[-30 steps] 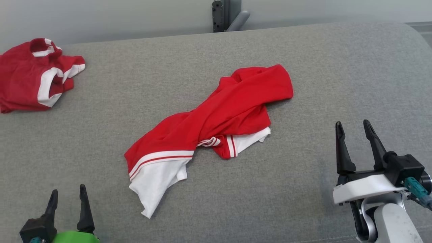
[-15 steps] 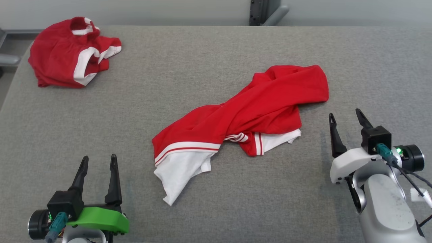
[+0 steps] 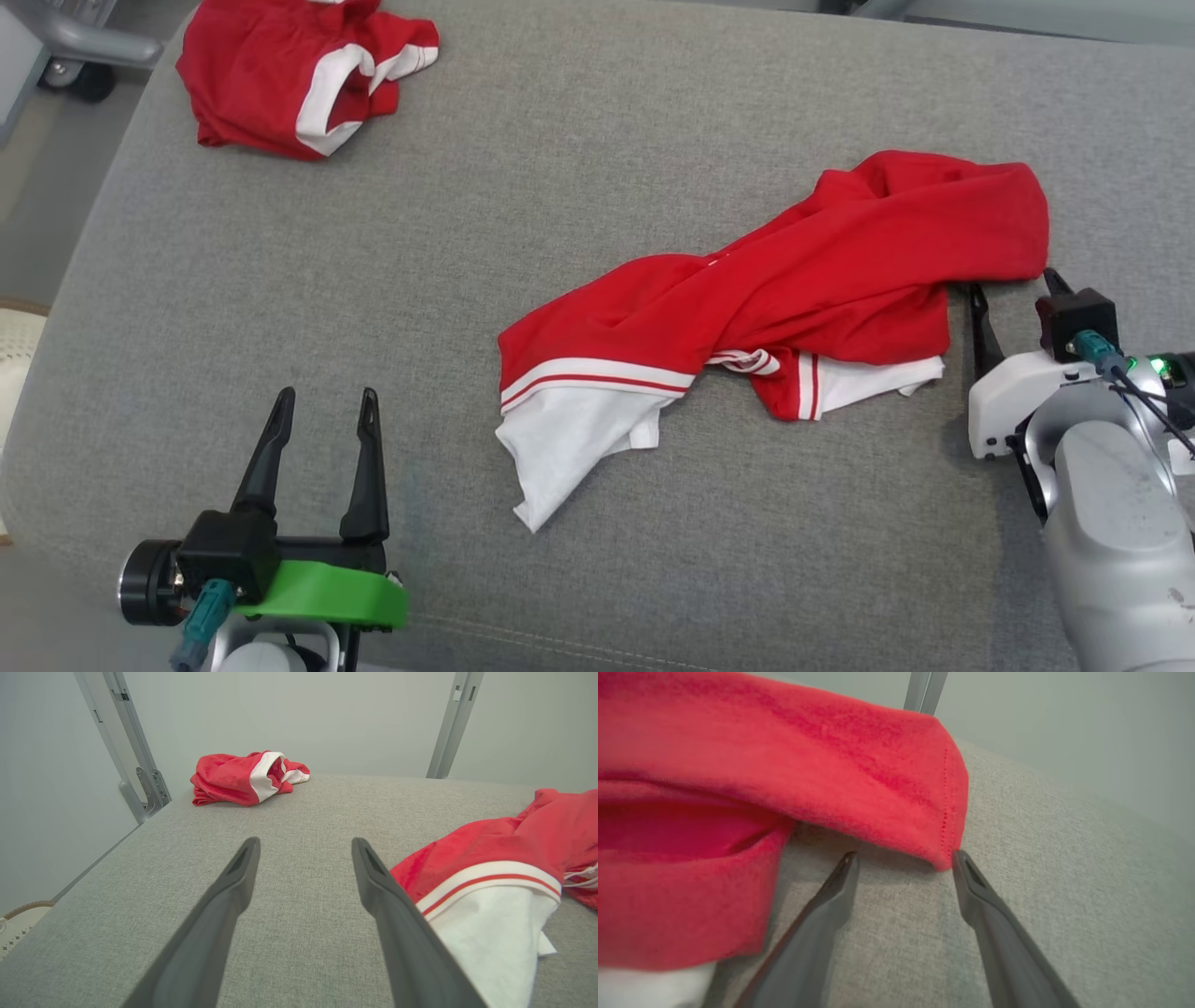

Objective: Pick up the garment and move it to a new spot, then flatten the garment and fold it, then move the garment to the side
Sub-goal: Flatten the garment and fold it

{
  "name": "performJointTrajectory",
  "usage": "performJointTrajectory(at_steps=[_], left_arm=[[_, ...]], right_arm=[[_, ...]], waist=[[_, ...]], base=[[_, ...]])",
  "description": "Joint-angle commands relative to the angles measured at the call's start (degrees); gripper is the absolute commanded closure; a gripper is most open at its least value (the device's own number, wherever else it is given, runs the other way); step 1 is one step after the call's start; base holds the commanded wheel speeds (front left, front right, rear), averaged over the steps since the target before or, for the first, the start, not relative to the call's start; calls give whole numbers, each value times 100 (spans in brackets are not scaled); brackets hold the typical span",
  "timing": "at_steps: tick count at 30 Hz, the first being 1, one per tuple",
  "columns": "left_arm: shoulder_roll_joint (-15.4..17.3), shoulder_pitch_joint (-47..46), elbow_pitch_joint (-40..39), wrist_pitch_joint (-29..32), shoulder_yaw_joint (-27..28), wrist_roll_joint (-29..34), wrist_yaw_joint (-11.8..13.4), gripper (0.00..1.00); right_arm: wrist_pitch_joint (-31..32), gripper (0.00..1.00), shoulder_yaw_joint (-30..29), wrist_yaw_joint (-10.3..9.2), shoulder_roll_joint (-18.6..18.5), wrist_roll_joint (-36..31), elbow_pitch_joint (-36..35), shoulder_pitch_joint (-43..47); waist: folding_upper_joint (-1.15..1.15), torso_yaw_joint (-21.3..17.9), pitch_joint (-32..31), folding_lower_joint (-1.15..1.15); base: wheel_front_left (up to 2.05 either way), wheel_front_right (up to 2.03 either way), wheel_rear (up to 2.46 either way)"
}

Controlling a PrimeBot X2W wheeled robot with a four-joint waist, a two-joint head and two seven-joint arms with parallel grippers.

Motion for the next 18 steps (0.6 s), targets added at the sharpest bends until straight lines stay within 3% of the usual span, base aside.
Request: performJointTrajectory(at_steps=[1,3,4,5,6,7,9,18], left_arm=[[-9,29,-76,1,-60,-41,72,0],[-10,49,-149,1,-128,-12,133,0],[-10,54,-180,1,-152,-2,167,0],[-11,61,-207,1,-176,17,182,0],[-11,66,-232,1,-194,30,213,0],[-10,77,-264,1,-210,40,235,0],[-10,96,-322,0,-240,47,278,0],[-8,114,-437,1,-386,-6,399,0]], right_arm=[[-22,0,-39,-4,-55,-66,94,-198],[-21,0,-78,-4,-88,-114,197,-338],[-21,9,-87,-4,-101,-141,230,-413],[-21,24,-95,-4,-107,-157,244,-482],[-21,51,-103,-4,-108,-167,239,-534],[-21,62,-108,-4,-90,-168,233,-565],[-21,100,-117,-4,-62,-135,167,-610],[-21,100,17,-4,151,156,-433,-346]], waist=[[33,194,261,0],[33,196,331,0],[33,190,361,0],[33,178,386,0],[33,161,398,0],[33,130,401,0],[33,46,394,0],[33,-526,201,0]], base=[[0,0,0],[0,0,0],[0,0,0],[0,0,0],[0,0,0],[0,0,0],[0,0,0],[0,0,0]])
